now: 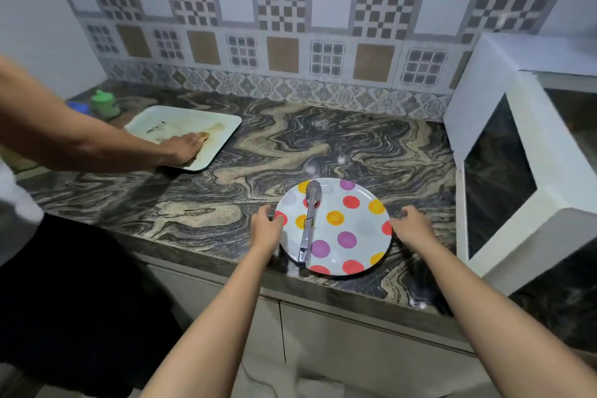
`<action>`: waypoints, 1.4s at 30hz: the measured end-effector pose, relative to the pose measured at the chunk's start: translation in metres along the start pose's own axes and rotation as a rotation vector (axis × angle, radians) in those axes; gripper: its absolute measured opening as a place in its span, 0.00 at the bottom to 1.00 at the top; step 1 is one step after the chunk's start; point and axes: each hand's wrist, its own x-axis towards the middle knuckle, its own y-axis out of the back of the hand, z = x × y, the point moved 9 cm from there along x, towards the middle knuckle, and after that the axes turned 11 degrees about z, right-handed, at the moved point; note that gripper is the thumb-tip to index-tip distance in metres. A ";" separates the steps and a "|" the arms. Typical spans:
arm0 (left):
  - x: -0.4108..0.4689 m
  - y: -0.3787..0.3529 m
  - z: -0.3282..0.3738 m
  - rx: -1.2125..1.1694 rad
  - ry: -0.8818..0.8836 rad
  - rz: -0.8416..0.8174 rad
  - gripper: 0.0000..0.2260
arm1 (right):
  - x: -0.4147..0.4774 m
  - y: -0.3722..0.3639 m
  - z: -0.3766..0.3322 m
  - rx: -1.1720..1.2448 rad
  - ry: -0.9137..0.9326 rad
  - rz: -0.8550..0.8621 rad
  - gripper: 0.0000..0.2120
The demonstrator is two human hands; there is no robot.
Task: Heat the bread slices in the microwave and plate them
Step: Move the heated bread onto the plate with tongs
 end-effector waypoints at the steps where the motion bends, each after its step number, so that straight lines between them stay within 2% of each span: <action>1: 0.003 -0.003 0.000 0.009 -0.005 -0.001 0.22 | 0.003 -0.005 0.003 0.012 -0.027 -0.011 0.25; 3: 0.009 -0.012 -0.001 0.017 -0.019 -0.020 0.19 | 0.004 -0.014 0.007 0.037 -0.068 -0.026 0.22; 6: 0.018 -0.023 -0.006 0.082 -0.043 -0.036 0.15 | 0.005 -0.023 0.009 0.101 -0.091 0.033 0.08; 9: 0.022 -0.024 -0.005 0.110 -0.054 -0.017 0.16 | 0.005 -0.027 0.012 0.102 -0.127 0.113 0.03; 12: 0.022 -0.024 -0.005 0.094 -0.045 -0.035 0.15 | 0.002 -0.027 0.013 0.122 -0.142 0.161 0.06; 15: 0.019 -0.024 -0.006 0.053 -0.047 -0.014 0.17 | -0.003 -0.034 0.011 0.242 -0.116 0.161 0.08; 22: 0.008 -0.023 -0.005 -0.244 -0.038 -0.016 0.23 | -0.015 -0.043 0.010 0.539 -0.034 0.153 0.17; 26: -0.004 -0.016 -0.001 -0.321 -0.052 -0.032 0.24 | -0.025 -0.042 0.010 0.689 -0.068 0.111 0.22; 34: -0.039 0.008 -0.005 -0.361 -0.044 -0.028 0.27 | -0.063 -0.028 0.019 0.799 -0.050 0.098 0.22; 42: -0.105 0.044 -0.022 -0.443 -0.046 0.065 0.22 | -0.118 0.006 0.030 0.827 0.022 0.089 0.20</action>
